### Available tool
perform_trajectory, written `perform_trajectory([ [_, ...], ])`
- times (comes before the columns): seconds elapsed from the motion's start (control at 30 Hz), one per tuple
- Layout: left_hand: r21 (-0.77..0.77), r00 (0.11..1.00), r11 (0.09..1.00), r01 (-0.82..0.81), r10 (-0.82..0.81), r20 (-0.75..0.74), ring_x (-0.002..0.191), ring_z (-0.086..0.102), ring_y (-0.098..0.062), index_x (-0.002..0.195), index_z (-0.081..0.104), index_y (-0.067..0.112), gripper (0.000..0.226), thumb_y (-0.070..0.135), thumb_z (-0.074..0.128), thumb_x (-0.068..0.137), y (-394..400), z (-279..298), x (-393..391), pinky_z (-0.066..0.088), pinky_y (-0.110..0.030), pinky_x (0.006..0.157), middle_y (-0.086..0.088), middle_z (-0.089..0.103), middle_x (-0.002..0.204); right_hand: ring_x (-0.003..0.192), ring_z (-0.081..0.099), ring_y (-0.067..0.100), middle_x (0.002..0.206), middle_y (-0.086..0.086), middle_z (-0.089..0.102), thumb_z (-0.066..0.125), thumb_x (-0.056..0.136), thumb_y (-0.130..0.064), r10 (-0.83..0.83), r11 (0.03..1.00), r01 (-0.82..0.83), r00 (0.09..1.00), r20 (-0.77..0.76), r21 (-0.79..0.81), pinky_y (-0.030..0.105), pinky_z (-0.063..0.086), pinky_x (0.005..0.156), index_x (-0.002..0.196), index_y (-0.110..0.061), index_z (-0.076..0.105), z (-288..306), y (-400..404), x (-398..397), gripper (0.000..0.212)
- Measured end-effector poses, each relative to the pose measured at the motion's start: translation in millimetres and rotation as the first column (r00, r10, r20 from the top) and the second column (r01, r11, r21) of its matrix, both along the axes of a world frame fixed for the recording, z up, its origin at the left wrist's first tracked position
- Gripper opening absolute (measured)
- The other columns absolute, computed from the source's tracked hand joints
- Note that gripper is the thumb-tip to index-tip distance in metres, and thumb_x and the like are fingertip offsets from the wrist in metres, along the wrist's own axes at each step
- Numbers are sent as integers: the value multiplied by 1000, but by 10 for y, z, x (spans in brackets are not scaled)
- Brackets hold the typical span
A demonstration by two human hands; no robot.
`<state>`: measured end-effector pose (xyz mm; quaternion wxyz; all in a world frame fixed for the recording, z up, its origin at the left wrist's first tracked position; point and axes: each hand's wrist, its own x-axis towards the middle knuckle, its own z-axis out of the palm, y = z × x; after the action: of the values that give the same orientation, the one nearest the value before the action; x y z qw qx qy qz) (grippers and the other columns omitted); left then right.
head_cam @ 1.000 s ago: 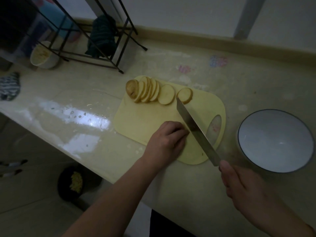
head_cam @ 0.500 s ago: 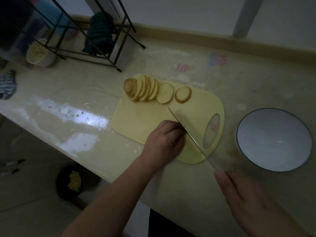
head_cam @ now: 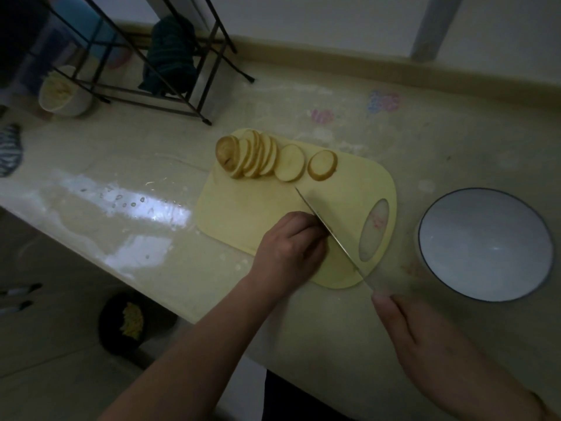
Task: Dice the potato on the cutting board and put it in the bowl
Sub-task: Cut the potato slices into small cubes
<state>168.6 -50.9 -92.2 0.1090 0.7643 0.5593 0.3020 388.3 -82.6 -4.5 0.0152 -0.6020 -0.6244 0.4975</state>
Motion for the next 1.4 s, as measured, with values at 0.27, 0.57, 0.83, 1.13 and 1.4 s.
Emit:
perform_trajectory([
  [0.27,-5,999,999,38,-38,-14,91,65,-28,92,74,-2,10,5,69,90,-2,19,-29,54,-35,79,-15,70,98,43,42,10,46,1,44,19,76,-78,-97,995,101,982,-164,17,31,33,52,54,-13,42,-141,83,123,73],
  [0.57,12,1000,1000,-3,3,-11,86,64,-31,91,74,-3,10,4,68,89,-63,3,-36,52,-38,75,-16,68,95,64,55,8,67,-11,60,18,69,-78,-63,995,71,992,-113,68,21,38,59,56,-20,48,0,-11,31,67],
  [0.83,5,1000,1000,-13,13,6,88,65,-30,95,76,-2,10,2,73,87,-66,-37,-41,52,-38,76,-13,70,99,78,55,3,82,-22,60,8,65,-86,-16,998,20,998,-57,66,22,40,60,62,-22,51,0,-79,80,77],
  [1.13,4,1000,1000,-28,28,11,82,64,-25,91,77,0,10,6,70,87,-31,-16,-47,51,-31,72,-11,69,88,76,58,4,76,-10,66,-5,45,-101,-35,999,35,999,12,0,22,43,63,65,-23,61,70,-163,191,104],
  [1.4,4,999,1000,-13,13,33,81,64,-26,89,76,-2,13,7,67,89,-12,14,-62,52,-34,70,-13,69,87,68,57,6,67,-6,61,15,77,-69,10,999,-8,999,-45,34,20,38,57,60,-22,52,-61,-6,-19,62],
])
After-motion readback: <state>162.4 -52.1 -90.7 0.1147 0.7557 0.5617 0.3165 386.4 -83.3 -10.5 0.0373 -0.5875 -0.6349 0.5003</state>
